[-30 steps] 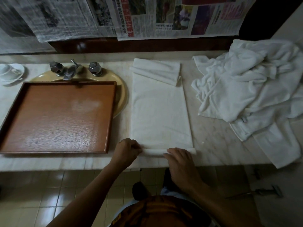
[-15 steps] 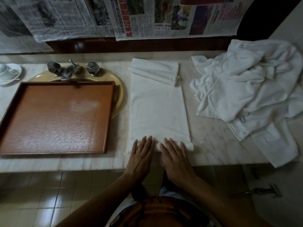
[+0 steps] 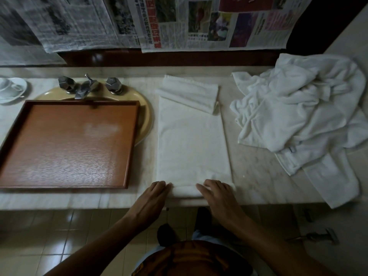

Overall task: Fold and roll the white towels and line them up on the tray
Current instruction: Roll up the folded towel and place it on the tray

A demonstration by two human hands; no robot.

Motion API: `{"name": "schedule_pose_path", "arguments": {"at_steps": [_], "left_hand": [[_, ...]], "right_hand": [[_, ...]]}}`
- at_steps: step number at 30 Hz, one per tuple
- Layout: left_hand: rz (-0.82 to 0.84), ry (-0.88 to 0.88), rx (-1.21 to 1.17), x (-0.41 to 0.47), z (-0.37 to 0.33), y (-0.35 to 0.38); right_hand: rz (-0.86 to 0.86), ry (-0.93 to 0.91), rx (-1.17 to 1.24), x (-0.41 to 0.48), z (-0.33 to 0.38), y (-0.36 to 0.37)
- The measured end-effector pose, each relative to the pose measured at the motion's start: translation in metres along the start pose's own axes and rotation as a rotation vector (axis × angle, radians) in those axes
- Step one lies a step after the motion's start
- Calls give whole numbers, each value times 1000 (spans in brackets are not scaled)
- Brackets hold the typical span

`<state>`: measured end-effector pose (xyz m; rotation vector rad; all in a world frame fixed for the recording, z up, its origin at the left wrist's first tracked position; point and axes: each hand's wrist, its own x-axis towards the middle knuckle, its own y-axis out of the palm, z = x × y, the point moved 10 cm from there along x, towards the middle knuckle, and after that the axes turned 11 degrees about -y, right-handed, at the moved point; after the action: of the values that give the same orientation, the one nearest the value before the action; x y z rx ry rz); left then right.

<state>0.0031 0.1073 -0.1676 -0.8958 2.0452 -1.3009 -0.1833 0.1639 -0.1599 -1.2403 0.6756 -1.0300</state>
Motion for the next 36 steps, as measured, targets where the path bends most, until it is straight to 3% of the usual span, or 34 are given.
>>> {"name": "schedule_pose_path", "arguments": {"at_steps": [3, 9, 15, 20, 23, 25, 27, 31, 36], "left_hand": [[40, -13, -23, -3, 6, 3], [130, -281, -330, 14, 24, -23], [70, -529, -529, 27, 44, -23], [-3, -626, -546, 28, 56, -20], [-55, -663, -461, 26, 55, -21], [-204, -602, -256, 20, 39, -34], [-276, -411, -136, 17, 0, -36], [-123, -97, 130, 18, -58, 16], [-15, -98, 168, 35, -43, 36]], "right_hand": [[36, 39, 83, -3, -1, -1], [46, 133, 304, 13, -27, -15], [-11, 214, 132, 24, -37, -19], [-265, 195, 19, 12, -8, -35], [-251, 200, -17, -3, 2, -23], [-190, 206, -36, -7, 4, -13], [-113, 202, -45, -7, 6, -4], [4, 225, -58, -7, 6, 7], [102, 294, -75, 2, -2, 9]]}}
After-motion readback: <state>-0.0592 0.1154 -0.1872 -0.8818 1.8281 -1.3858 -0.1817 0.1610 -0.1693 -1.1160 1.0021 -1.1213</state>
